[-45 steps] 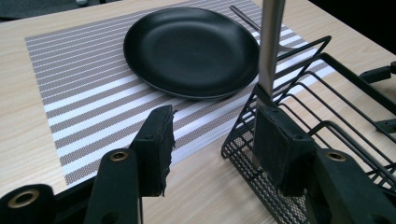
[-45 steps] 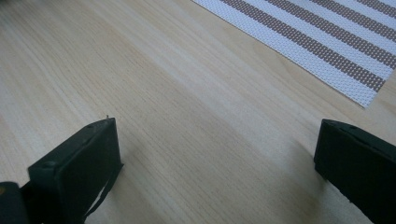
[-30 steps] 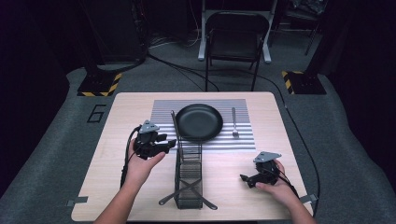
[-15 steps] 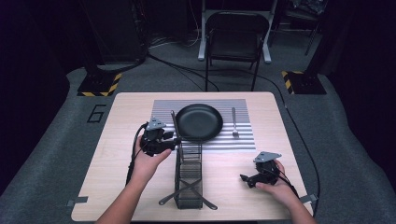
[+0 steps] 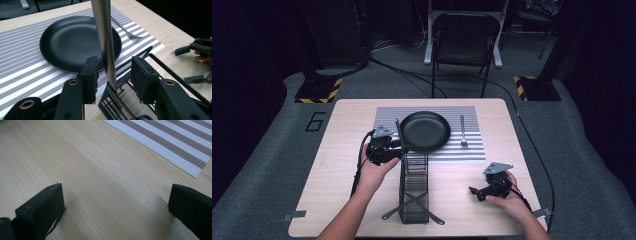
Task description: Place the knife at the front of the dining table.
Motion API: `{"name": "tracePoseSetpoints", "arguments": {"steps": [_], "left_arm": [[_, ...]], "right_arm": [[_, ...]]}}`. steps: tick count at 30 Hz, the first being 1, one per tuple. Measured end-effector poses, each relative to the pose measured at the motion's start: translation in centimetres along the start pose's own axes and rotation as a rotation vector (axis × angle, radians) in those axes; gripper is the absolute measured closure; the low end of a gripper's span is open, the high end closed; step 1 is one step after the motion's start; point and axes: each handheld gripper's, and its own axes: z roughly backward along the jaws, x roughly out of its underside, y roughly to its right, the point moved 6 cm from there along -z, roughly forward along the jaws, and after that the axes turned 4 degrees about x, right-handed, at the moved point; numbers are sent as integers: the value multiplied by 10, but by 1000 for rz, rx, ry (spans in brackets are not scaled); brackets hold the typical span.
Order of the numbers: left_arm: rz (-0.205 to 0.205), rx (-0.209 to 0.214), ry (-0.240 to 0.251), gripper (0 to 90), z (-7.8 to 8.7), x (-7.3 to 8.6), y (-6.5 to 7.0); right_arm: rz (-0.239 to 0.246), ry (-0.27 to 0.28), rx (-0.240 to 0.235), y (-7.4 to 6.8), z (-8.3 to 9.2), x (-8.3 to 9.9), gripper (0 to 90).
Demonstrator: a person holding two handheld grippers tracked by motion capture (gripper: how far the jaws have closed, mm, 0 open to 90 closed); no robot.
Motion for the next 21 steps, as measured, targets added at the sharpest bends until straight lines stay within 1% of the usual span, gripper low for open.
{"name": "tracePoseSetpoints", "arguments": {"steps": [6, 8, 11, 12, 18, 21], "left_arm": [[-1, 7, -1, 605, -4, 1, 0], [-13, 6, -1, 620, -5, 2, 0], [-17, 4, -7, 640, -5, 3, -1], [-18, 14, -5, 647, -5, 3, -1], [-15, 26, 1, 671, -5, 3, -1], [-11, 38, 14, 739, -3, 4, -1]], "right_arm": [[0, 0, 0, 0, 0, 0, 0], [1, 0, 0, 0, 0, 0, 0], [0, 0, 0, 0, 0, 0, 0], [0, 0, 0, 0, 0, 0, 0], [0, 0, 0, 0, 0, 0, 0], [0, 0, 0, 0, 0, 0, 0]]}}
